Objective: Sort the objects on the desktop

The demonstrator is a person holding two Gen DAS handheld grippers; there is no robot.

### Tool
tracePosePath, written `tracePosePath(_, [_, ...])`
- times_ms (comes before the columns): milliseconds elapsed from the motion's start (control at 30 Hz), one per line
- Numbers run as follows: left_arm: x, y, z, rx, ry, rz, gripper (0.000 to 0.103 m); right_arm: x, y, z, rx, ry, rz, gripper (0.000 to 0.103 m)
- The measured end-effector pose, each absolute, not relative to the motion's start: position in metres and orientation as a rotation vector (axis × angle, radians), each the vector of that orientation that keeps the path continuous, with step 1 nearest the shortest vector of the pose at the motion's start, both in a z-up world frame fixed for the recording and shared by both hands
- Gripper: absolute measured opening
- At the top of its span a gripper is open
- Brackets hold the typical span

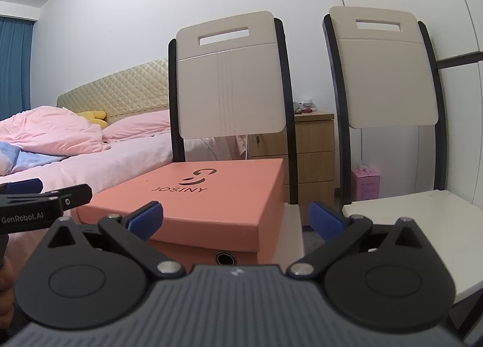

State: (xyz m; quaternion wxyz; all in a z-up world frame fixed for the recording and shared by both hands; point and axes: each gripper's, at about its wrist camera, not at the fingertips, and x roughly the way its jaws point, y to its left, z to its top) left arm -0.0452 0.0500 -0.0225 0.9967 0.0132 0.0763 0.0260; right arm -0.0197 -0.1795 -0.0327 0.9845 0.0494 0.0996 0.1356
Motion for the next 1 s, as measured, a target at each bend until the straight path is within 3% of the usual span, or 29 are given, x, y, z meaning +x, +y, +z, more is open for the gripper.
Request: tracePosePath(1000, [-0.0456, 0.0449, -0.0223, 0.032, 0.154, 0.058, 0.103, -0.0217, -0.1806, -0.0325, 0.067, 0.199, 0.234, 0.103])
